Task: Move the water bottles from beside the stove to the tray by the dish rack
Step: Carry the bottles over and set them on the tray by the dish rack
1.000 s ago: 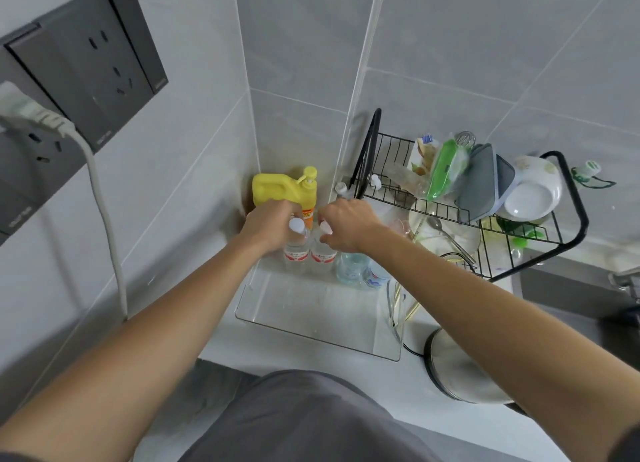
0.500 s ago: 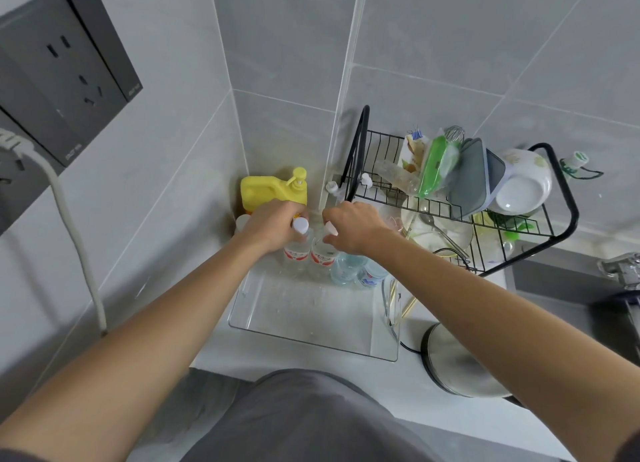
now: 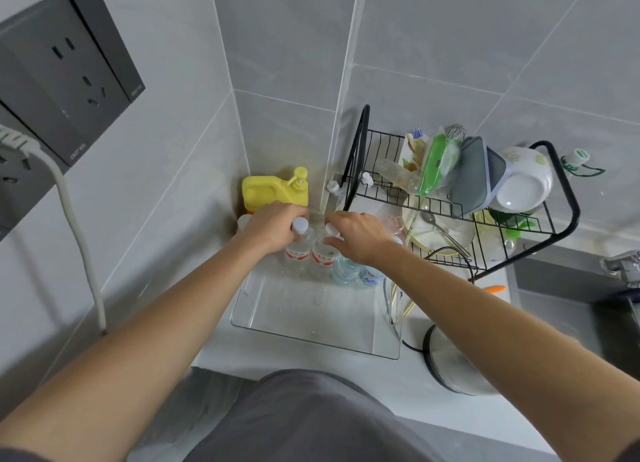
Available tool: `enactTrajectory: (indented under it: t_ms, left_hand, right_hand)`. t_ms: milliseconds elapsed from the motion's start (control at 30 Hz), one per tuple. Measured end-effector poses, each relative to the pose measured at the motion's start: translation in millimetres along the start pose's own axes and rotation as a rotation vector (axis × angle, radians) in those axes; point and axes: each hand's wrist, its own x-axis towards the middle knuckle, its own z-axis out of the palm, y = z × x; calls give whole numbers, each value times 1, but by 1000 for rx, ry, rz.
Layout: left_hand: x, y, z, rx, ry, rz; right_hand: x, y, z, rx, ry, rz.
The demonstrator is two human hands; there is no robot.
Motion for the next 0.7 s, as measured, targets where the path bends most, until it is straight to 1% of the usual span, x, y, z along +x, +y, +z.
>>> enactTrajectory:
  t_ms: [333, 500, 567, 700]
  left_hand:
    - [-3, -3, 9, -17, 56, 21]
    - [-2, -2, 9, 18, 49, 13]
    - [-2, -3, 10, 12, 46, 15]
    - [-1, -3, 10, -12, 35, 15]
  right_hand:
    - [-1, -2, 1, 31, 12, 16]
    - [-15, 8, -1, 110, -53, 60]
    - [-25, 17, -5, 79, -83, 59]
    - [-37, 27, -12, 0, -84, 44]
